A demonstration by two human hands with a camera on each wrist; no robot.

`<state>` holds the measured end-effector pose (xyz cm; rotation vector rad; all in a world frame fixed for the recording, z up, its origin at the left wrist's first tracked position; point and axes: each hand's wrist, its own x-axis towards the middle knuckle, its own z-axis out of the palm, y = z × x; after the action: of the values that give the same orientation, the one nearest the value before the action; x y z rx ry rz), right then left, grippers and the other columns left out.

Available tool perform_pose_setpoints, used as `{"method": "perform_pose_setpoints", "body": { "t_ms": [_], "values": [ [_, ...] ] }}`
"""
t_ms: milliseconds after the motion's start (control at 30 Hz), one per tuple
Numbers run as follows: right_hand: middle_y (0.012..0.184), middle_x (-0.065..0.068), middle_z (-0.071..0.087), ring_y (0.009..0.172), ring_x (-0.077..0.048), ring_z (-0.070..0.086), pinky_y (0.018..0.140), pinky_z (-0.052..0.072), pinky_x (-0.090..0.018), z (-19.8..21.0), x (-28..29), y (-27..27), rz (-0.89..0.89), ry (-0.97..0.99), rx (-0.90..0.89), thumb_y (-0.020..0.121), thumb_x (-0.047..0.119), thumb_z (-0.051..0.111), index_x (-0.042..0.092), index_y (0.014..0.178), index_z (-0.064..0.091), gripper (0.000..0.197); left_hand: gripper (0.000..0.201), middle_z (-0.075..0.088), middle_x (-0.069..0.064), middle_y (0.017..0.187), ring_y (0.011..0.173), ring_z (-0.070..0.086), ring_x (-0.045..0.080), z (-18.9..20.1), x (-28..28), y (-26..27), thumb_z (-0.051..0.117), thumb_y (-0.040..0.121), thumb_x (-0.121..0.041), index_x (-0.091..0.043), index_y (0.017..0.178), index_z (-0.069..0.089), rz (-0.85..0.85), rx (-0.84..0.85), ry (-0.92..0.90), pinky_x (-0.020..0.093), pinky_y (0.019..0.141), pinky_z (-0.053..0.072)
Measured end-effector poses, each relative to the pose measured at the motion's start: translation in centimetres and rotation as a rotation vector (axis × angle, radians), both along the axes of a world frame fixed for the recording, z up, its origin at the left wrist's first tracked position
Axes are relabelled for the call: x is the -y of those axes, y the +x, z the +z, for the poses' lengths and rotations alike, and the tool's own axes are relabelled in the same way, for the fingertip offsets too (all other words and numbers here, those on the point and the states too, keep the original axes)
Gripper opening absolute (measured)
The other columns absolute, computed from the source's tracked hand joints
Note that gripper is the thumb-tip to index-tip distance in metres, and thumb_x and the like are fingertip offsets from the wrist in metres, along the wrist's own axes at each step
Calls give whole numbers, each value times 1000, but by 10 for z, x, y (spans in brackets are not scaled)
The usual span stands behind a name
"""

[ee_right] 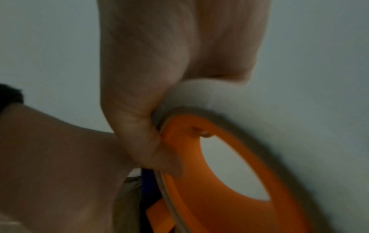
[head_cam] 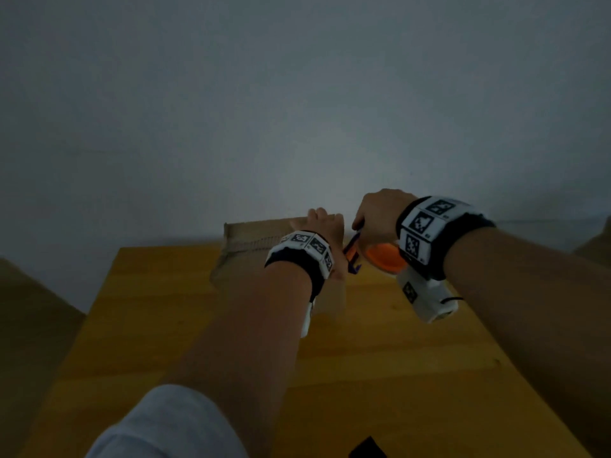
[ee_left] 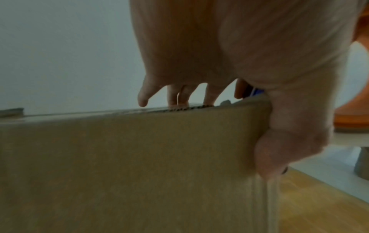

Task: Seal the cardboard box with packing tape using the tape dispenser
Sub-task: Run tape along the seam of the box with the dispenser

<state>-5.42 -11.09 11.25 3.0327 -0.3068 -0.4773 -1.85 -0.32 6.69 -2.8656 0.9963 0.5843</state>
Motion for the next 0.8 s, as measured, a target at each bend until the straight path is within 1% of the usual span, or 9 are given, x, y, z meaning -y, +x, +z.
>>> {"method": "perform_pose_setpoints", "body": {
  "t_ms": [100, 267, 333, 400, 467, 567, 667, 733, 800],
  "values": [
    [97, 6, 74, 82, -19, 68, 68, 58, -30, -10, 4, -5, 26, 30, -62, 64, 37, 65, 31, 101, 73, 39, 101, 29, 13, 139, 134, 26, 36, -17, -2, -3, 77, 56, -48, -21, 139, 26, -45, 41, -29, 63, 105, 30],
    [83, -4, 74, 62, -18, 60, 51, 44, -24, -28, 5, -4, 11, 33, -113, 70, 32, 61, 20, 94, 76, 31, 100, 30, 10, 134, 131, 26, 33, -37, -1, -10, 79, 53, -47, -24, 135, 27, -88, 40, -76, 66, 104, 28],
    [83, -4, 75, 61, -18, 60, 54, 46, -26, -37, 9, -3, -8, 81, -127, 64, 34, 62, 20, 94, 76, 36, 99, 27, 10, 138, 135, 23, 33, -45, -1, -10, 80, 52, -45, -24, 134, 28, -116, 43, -45, 67, 105, 25],
    [84, -2, 74, 67, -18, 64, 63, 55, -29, -44, 13, -4, 14, 102, -174, 59, 34, 62, 24, 97, 75, 41, 98, 26, 10, 140, 137, 21, 33, -51, -2, -9, 79, 53, -46, -24, 134, 28, -138, 33, -23, 67, 106, 23],
    [88, 0, 73, 76, -21, 66, 72, 59, -36, -45, 15, -8, 122, 83, -218, 66, 25, 66, 31, 104, 71, 39, 98, 25, 8, 141, 137, 21, 33, -53, -4, -6, 78, 55, -51, -25, 135, 28, -154, 25, -15, 65, 107, 22],
    [103, 1, 70, 77, -19, 58, 68, 50, -31, -44, 20, -12, 243, 67, -193, 78, 9, 64, 37, 121, 62, 51, 116, 16, 7, 150, 142, 15, 33, -50, -8, 6, 80, 53, -53, -29, 146, 14, -218, 16, 54, 59, 113, 20],
    [97, 3, 66, 72, -15, 49, 66, 42, -27, -47, 24, -13, 311, 31, -163, 84, 13, 63, 39, 124, 60, 48, 138, -2, 8, 158, 147, 0, 33, -47, -17, 20, 83, 50, -55, -36, 148, -11, -274, -14, 175, 54, 118, 12],
    [93, 4, 62, 72, -14, 47, 67, 40, -25, -49, 27, -15, 347, 6, -156, 86, 16, 63, 38, 125, 59, 45, 136, 4, 8, 156, 146, 4, 33, -49, -19, 23, 83, 51, -54, -36, 148, -11, -279, 2, 174, 53, 118, 15],
    [101, 4, 65, 76, -14, 48, 68, 43, -27, -47, 30, -17, 364, -6, -166, 85, 18, 64, 37, 126, 58, 46, 133, 13, 8, 152, 143, 12, 33, -50, -19, 23, 81, 50, -53, -35, 149, -6, -279, 23, 153, 51, 116, 20]
  ]
}}
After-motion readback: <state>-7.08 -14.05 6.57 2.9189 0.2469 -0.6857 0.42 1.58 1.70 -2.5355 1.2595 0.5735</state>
